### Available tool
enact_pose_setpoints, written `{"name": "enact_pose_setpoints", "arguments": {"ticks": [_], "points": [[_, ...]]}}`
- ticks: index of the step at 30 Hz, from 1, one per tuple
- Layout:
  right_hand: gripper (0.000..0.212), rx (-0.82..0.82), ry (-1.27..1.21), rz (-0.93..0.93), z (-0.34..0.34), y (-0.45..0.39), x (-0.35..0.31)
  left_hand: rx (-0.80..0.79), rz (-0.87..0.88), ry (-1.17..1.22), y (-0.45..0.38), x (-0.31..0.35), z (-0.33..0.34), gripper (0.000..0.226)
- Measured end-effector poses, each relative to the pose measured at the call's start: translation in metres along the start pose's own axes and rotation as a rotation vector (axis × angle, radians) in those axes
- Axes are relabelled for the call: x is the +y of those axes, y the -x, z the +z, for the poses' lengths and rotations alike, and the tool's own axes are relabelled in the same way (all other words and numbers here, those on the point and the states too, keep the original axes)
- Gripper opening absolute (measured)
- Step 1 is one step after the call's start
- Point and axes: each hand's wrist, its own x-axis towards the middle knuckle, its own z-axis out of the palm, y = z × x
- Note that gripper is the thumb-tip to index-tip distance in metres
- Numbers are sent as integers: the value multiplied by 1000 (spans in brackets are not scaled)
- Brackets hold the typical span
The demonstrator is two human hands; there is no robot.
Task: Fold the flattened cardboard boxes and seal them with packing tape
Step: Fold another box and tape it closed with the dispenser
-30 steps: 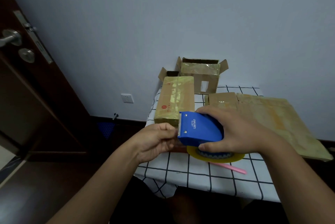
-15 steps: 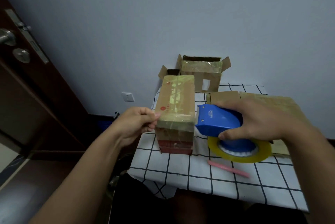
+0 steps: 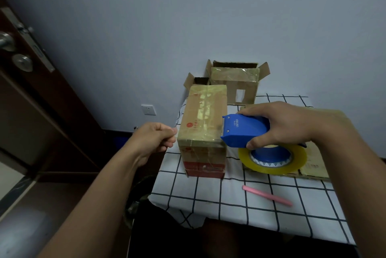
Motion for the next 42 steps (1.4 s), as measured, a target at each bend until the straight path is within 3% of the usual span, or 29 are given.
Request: {"name": "enact_pose_setpoints", "arguments": {"ticks": [8,17,23,26,28,31,33,38,42], "points": [[78,-23,-3,33,-2,-8,-6,43,10,-12,-8,-11,6,17],[76,-29,-4,4,3,-13,-1,-11,-28,15,-13,-16,5,17],[58,-34,9,-51,19,-15,5,-86,-123,61,-13,-21,6,20],[61,-11,-43,-53,24,-14,12,-97,-188,-12,-12,-24,7,34],[63,-8,-60,-53,26,-14,15,-1,-119,-129,-9,-27,10,39],[65,-4,-80,-47,30,-13,16,312,165,-277,0,-28,22,19],[66,2,-87,-47,31,-13,14,402,304,-417,8,-24,31,10],[69,5,-91,-63,32,-14,13,445,342,-541,15,-23,37,20],[70,7,-75,-42,31,-11,14,347,271,-582,25,-13,43,36]]}}
